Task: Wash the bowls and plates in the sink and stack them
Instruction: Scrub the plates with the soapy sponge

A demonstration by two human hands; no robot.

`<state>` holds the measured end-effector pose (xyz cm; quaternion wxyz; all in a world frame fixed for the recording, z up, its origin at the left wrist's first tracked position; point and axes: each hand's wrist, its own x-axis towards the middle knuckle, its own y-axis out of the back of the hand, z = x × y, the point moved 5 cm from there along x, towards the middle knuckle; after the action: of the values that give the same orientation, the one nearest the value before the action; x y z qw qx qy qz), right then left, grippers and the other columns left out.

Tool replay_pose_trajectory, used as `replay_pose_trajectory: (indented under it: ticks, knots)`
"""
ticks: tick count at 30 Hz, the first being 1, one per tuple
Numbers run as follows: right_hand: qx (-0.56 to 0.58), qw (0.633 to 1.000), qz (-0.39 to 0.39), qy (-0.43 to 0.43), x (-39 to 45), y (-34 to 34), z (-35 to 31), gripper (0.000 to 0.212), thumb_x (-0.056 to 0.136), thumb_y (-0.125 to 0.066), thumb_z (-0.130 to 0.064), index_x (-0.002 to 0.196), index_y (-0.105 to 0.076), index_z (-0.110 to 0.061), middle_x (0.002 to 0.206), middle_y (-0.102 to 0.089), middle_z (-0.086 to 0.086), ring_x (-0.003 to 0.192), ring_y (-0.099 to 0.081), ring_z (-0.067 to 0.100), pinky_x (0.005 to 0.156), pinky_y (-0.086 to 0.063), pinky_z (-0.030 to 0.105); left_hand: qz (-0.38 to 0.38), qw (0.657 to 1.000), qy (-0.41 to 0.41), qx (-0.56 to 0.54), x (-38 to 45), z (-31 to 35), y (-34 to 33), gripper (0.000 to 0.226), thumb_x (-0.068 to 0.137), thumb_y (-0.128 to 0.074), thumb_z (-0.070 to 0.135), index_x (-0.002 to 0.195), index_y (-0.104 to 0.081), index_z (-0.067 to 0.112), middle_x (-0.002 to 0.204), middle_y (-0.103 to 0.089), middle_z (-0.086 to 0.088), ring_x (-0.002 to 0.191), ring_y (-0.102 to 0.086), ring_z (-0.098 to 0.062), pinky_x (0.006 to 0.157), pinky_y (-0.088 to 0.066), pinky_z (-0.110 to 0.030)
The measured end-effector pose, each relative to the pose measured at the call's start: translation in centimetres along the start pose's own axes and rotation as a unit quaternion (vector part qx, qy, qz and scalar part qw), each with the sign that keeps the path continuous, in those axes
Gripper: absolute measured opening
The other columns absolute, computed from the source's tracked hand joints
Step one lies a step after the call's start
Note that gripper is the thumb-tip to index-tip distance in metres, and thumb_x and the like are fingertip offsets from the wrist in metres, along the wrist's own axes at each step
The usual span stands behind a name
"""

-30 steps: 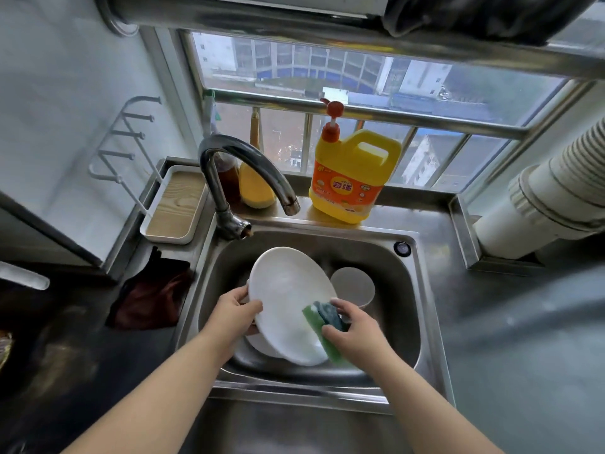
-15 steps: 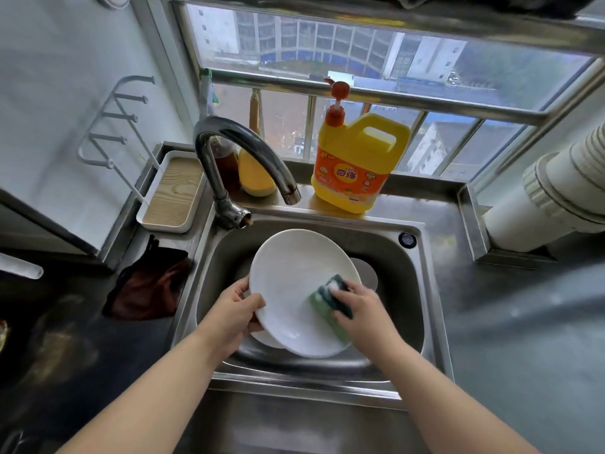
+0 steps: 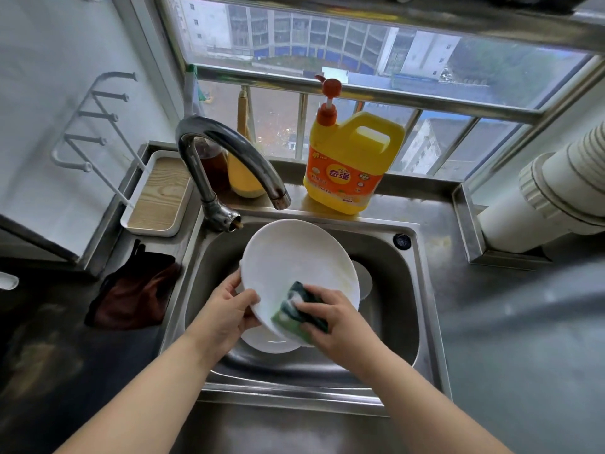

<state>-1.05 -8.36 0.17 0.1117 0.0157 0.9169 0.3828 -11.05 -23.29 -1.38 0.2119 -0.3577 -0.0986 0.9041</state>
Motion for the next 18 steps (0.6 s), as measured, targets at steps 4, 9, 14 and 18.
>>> replay_pose_trajectory:
  ticks: [4, 9, 14, 18]
  knots:
    - [-0.085, 0.994, 0.006, -0.065, -0.6, 2.1, 3.4, 0.041, 0.09, -0.061, -0.025, 0.131, -0.057, -0.03, 0.149, -0.038, -0.007, 0.126, -0.036, 0.022, 0.107, -0.021, 0.022, -0.001, 1.0, 0.005, -0.002, -0.1, -0.2, 0.2, 0.057, 0.089, -0.041, -0.013, 0.138, -0.047, 0.015, 0.118, -0.06, -0.014, 0.09, -0.062, -0.027, 0.057, -0.056, -0.03]
    - [-0.098, 0.979, 0.09, -0.153, 2.0, 3.4, 2.8, 0.044, 0.094, -0.053, -0.028, 0.138, -0.048, -0.028, 0.15, -0.035, 0.002, 0.124, -0.036, 0.03, 0.107, -0.026, 0.03, -0.013, 1.0, -0.005, 0.005, -0.3, 0.0, -1.5, 0.055, 0.089, -0.041, -0.013, 0.136, -0.048, 0.014, 0.105, -0.063, -0.011, 0.082, -0.064, -0.022, 0.057, -0.057, -0.03]
    - [-0.016, 0.998, 0.056, -0.022, 1.3, 0.2, -2.4, 0.045, 0.091, -0.055, -0.023, 0.136, -0.052, -0.028, 0.15, -0.035, 0.001, 0.127, -0.035, 0.027, 0.105, -0.02, 0.02, -0.011, 1.0, -0.018, -0.017, 0.3, 0.7, -2.0, 0.052, 0.089, -0.041, -0.014, 0.135, -0.049, 0.01, 0.094, -0.068, -0.01, 0.069, -0.068, -0.017, 0.054, -0.056, -0.029]
    - [-0.017, 1.0, 0.015, -0.01, -0.3, 1.1, -0.5, 0.044, 0.083, -0.058, -0.024, 0.126, -0.061, -0.03, 0.144, -0.044, -0.006, 0.124, -0.041, 0.02, 0.104, -0.019, 0.013, -0.005, 1.0, -0.017, -0.007, 0.4, 0.6, -1.4, 0.054, 0.09, -0.039, -0.013, 0.135, -0.048, 0.014, 0.098, -0.067, -0.008, 0.071, -0.068, -0.018, 0.053, -0.056, -0.032]
